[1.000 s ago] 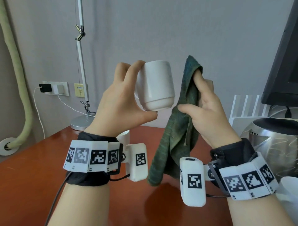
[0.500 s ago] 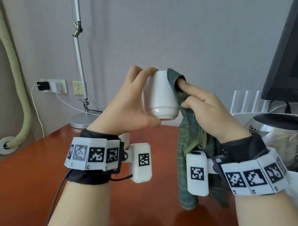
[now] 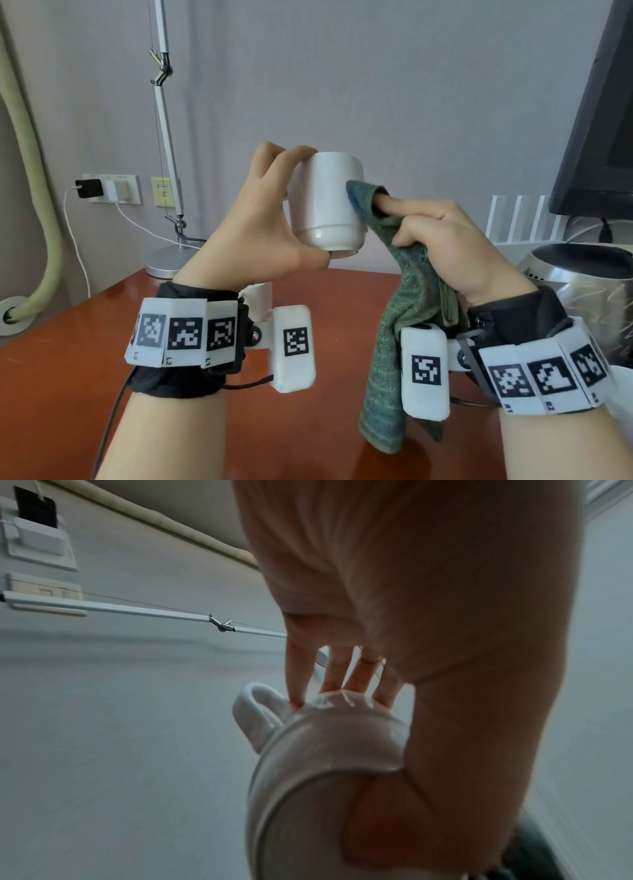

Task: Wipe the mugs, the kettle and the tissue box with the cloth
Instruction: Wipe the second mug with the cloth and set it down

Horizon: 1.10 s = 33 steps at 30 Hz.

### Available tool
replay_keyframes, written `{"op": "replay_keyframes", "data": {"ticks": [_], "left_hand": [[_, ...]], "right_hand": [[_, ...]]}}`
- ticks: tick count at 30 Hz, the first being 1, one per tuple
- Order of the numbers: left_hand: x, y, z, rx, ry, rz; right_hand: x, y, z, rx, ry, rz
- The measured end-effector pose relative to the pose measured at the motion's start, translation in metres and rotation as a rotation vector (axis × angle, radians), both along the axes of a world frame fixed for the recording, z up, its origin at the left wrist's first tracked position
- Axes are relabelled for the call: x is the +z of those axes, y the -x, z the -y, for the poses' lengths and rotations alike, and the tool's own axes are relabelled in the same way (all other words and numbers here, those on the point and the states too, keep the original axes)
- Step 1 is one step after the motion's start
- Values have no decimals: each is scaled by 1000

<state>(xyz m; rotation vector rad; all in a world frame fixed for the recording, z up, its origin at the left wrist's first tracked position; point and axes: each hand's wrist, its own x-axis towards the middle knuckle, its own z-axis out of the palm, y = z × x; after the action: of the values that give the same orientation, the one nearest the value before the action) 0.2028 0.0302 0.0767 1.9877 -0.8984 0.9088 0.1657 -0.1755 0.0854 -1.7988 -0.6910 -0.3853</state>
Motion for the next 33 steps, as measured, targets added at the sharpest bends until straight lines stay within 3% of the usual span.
{"op": "replay_keyframes", "data": {"ticks": [6, 12, 15, 19, 25, 30, 33], "left_hand": [[1, 2, 10, -45, -174, -27], [-3, -2, 6, -54, 17, -70], [-3, 0, 2, -96, 147, -107], [-3, 1, 1, -124, 116, -125], [-6, -1, 2, -150, 156, -122], [-6, -2, -7, -235, 272, -157], [-7, -3, -5, -302, 292, -171]], "right_hand": [[3, 2, -2, 15, 67, -9], [0, 8, -10, 119, 306, -90], [3, 8, -7, 89, 184, -75], [4, 4, -4, 43, -52, -34], [1, 8, -7, 152, 111, -81], [2, 5, -5, 120, -116, -93], [1, 6, -6, 161, -155, -98]]}}
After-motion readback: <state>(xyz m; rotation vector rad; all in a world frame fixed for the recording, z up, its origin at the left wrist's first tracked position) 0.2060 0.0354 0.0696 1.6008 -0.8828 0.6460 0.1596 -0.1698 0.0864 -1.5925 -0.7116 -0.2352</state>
